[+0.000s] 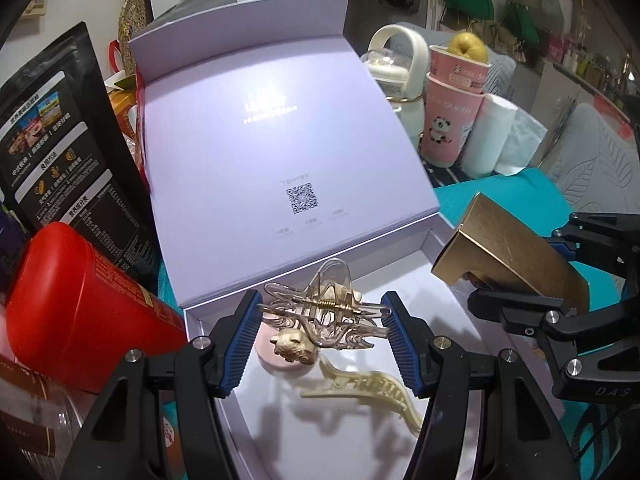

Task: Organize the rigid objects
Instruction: 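Lower the wire clip and gold box into the white box with both grippers, then open both grippers to release the wire clip and gold box in the box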

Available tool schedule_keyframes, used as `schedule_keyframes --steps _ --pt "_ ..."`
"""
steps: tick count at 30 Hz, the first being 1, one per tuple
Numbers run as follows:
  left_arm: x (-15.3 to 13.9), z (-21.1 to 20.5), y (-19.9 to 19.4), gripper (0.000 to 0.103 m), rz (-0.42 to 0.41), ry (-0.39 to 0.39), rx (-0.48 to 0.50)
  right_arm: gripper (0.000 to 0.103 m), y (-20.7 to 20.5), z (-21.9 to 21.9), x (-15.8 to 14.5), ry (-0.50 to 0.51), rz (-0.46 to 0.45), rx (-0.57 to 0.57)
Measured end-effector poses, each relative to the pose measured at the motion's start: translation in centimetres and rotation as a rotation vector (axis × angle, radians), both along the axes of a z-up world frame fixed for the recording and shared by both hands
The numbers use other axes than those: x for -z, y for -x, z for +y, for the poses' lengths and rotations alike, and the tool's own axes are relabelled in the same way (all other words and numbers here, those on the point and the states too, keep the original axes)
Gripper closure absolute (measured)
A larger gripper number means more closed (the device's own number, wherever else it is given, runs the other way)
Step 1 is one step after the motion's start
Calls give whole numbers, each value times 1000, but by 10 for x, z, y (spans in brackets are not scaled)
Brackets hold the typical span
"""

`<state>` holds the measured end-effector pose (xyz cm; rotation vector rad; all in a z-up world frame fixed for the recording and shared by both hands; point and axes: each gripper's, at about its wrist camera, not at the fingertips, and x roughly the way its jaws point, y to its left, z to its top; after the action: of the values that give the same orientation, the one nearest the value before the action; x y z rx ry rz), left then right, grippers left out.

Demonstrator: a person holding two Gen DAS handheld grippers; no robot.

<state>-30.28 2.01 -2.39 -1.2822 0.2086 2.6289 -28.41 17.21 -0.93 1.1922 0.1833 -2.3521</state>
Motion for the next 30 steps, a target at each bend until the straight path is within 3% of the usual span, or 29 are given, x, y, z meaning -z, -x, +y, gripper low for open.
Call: schedule_keyframes --steps 4,7,13,20,25,27,30 --pt "12 5 9 42 -8 52 -22 59 8 0 11 7 -15 11" --pt "24 4 15 42 -45 41 -35 59 11 -3 21 2 -36 9" --pt "38 6 20 42 -49 86 -52 59 11 -13 32 -63 -10 -7" --pt "36 9 18 42 -28 120 -55 57 10 -19 37 -78 -5 -23" --pt "39 10 20 42 -69 120 -59 56 9 -20 34 -95 5 1" --pt "39 10 19 39 -75 125 -65 51 8 -18 30 -92 13 10" --pt "35 8 17 19 -66 124 -78 48 6 -15 27 -89 17 20"
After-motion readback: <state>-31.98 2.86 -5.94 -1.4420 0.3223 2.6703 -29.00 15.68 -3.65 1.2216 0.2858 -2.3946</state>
